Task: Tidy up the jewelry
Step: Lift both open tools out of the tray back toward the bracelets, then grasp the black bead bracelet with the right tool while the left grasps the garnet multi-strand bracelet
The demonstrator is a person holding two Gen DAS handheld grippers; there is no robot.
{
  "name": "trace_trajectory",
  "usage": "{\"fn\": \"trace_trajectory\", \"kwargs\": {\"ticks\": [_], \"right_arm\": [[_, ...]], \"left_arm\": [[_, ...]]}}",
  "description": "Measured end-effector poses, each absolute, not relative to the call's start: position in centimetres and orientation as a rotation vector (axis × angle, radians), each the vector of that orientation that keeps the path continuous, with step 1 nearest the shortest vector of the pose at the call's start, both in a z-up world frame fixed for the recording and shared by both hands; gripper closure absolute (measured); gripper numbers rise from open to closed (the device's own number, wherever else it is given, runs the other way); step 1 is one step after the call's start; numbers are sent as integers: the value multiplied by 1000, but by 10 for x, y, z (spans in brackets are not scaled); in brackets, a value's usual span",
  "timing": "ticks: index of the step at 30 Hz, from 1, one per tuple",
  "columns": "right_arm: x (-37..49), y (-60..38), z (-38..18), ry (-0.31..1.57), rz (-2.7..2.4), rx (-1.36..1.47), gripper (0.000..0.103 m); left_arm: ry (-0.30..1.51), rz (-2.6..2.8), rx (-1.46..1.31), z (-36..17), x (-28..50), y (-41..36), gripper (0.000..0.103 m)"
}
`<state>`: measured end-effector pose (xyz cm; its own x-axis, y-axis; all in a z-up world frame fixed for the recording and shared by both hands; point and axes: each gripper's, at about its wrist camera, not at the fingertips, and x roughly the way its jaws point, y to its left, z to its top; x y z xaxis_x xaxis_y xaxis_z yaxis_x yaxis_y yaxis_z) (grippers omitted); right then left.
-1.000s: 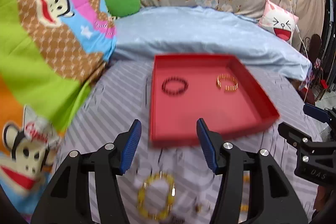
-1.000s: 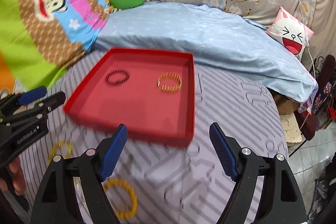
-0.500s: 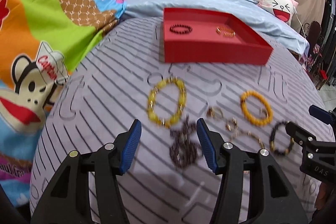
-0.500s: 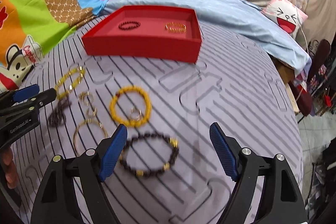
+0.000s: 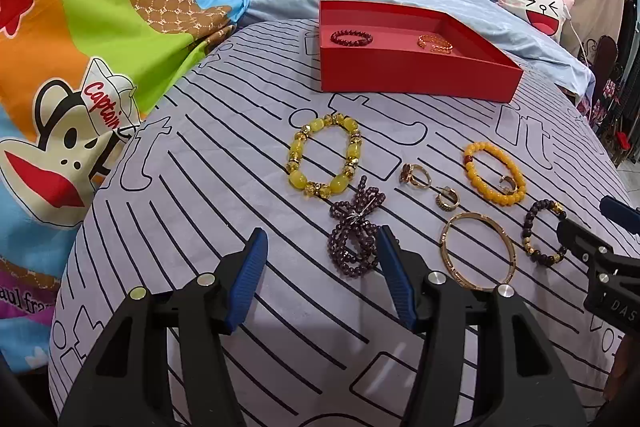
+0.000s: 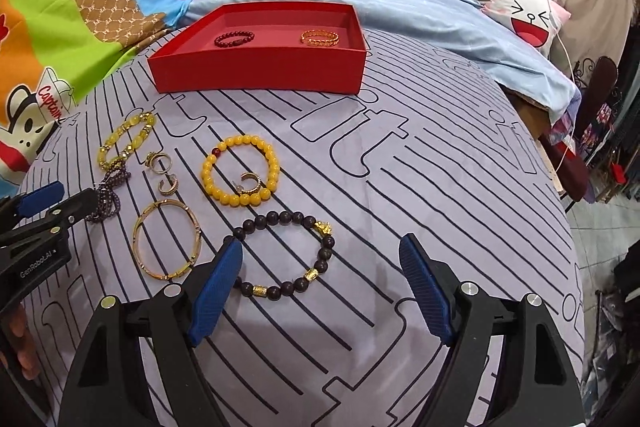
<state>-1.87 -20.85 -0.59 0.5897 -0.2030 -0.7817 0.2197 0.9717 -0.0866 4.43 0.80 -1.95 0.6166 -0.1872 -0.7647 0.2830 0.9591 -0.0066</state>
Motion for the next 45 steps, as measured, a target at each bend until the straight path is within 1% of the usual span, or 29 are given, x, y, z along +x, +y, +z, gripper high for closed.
{"fn": "trace_trajectory", "kwargs": {"ticks": [6, 10, 12, 17, 24, 27, 29, 32, 35, 42, 45], "right_arm": [[-14, -213, -8, 913, -259, 38, 27], [-10, -214, -12, 917, -259, 36, 28], [-8, -214, -15, 922, -260, 35, 30], [-7, -215, -22, 939, -257, 40, 42], [-8, -216, -26, 934, -244, 59, 48], [-8, -214, -26, 925, -223, 66, 57], [-8, -211, -26, 922, -212, 62, 66], [-8, -208, -26, 917, -200, 51, 73], [-8, -206, -26, 914, -191, 50, 77], [-7, -210, -25, 917, -184, 78, 78], [-6, -213, -25, 922, -179, 100, 85]], "left_arm": [[871, -263, 120, -22, 44, 7, 49], [875, -261, 120, -23, 43, 6, 45], [875, -262, 123, -24, 43, 4, 45], [885, -262, 127, -27, 42, 2, 45], [882, -255, 124, -28, 42, 2, 43], [883, -253, 110, -29, 44, 3, 42], [884, -252, 98, -29, 45, 6, 42], [884, -247, 65, -28, 48, 12, 42], [887, -241, 40, -27, 52, 18, 42], [909, -242, 2, -28, 58, 24, 42], [913, -261, 10, -29, 59, 19, 42]]}}
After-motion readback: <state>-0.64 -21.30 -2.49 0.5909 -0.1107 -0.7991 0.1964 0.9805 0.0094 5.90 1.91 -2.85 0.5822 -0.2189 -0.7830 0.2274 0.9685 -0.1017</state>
